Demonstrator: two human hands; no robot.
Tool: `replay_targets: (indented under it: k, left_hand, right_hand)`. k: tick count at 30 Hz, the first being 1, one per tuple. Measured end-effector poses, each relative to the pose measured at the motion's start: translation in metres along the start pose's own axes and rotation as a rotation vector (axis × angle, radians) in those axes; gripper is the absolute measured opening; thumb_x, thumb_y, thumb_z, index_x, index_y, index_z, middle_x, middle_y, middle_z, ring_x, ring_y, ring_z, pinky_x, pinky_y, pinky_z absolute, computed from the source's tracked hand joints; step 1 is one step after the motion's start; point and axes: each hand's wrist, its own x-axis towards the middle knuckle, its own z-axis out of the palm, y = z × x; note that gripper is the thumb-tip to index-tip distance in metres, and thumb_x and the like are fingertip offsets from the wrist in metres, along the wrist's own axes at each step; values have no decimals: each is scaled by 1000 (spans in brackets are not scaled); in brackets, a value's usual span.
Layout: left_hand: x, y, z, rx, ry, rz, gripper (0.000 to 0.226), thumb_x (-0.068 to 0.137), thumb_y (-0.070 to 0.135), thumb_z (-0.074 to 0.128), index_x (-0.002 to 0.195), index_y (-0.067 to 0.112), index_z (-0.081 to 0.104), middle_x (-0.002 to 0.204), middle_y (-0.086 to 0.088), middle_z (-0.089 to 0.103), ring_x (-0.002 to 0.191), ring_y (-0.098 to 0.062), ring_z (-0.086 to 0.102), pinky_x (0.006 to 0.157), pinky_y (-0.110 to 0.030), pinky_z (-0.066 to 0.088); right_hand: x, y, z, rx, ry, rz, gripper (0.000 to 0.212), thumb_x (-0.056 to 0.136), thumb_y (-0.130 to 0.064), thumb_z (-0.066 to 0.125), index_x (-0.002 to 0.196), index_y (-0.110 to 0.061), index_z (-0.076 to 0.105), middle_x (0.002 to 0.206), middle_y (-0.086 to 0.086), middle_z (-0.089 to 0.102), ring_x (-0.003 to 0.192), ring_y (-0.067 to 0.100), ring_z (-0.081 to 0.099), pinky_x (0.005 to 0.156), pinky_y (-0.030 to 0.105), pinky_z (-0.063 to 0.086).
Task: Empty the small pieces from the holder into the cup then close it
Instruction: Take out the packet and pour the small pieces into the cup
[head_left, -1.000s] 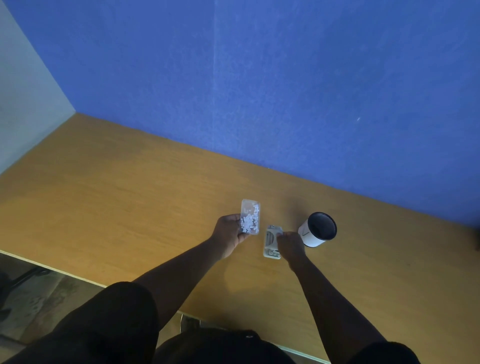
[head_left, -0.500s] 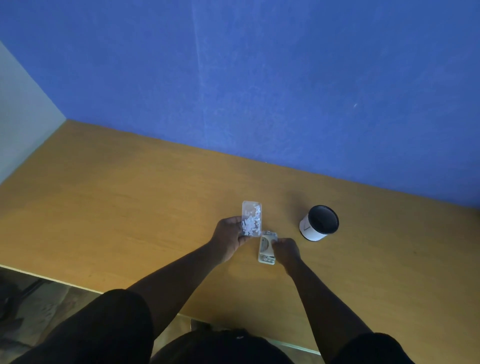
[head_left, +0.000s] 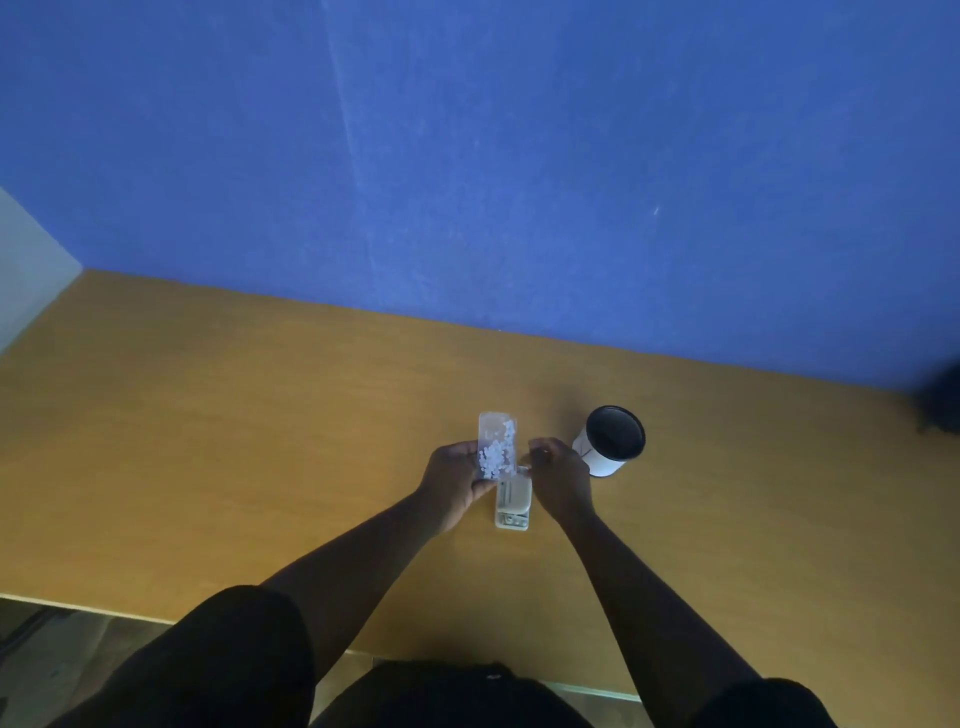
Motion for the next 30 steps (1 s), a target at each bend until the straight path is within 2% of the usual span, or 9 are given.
replay_targets:
  k: [2,5,7,10,13,15,21,25,30]
  left_hand:
    - [1,-1,10,14,-12,-3,32,91,-14,39,92,4,66,85,-14,73,82,-25,70,74,-34,59]
    - [4,-2,28,27,-29,-9,31,92,-14,40,92,1,67,78,-13,76,76,-23,72,61,-28,60]
    - [8,-1,42,55,-36,-2,30,92,-14,40,103,-4,65,86,-16,73,80,-25,72,64,-30,61]
    - [14,0,62,141,-56,9,33,92,-13,36,112,-5,61,98,-21,69,90,-31,70,75,-37,60]
    - [19,9,82,272,-52,-1,27,96,-6,37,110,-3,60,105,-24,67,95,-35,67,81,-44,57]
    - [23,16,96,395,-35,0,21,98,3,43,108,-1,61,107,-23,67,95,-36,68,69,-41,57]
    - [44,28,132,632,5,148,19,90,9,59,105,2,69,90,-17,71,67,-24,67,55,-28,54]
    - [54,26,151,745,48,238,21,83,11,72,101,3,72,81,-13,71,55,-15,66,41,-18,51]
    - [66,23,166,838,109,355,15,81,11,73,95,4,73,92,-15,75,64,-18,69,42,-17,51]
  right_hand:
    - [3,-5,-10,5,-3,-71,27,94,-18,47,108,-11,69,104,7,74,92,22,69,80,30,52]
    - [11,-4,-25,-29,-4,-129,31,93,-16,51,119,-10,67,112,7,73,96,18,67,70,18,47]
    - [18,0,-39,-47,-6,-135,32,94,-16,51,121,-10,66,110,9,73,83,14,66,57,7,39]
    - [30,6,-59,-35,10,-113,31,94,-15,52,121,-9,67,104,14,74,62,0,53,46,6,37]
    - [39,8,-79,1,41,-107,32,91,-12,51,117,-12,69,104,10,74,76,11,63,59,14,44]
    - [45,9,-92,43,62,-93,32,88,-13,52,113,-15,71,103,7,75,84,16,67,69,24,50]
    - [71,25,-122,-36,80,-102,32,88,-16,50,112,-17,70,114,2,73,92,11,62,66,18,39]
    - [83,33,-133,-4,89,-102,29,88,-18,52,111,-19,70,110,2,74,85,7,59,69,19,45]
    - [96,41,-141,-31,106,-116,26,89,-17,53,108,-18,70,107,0,75,91,12,66,73,21,43]
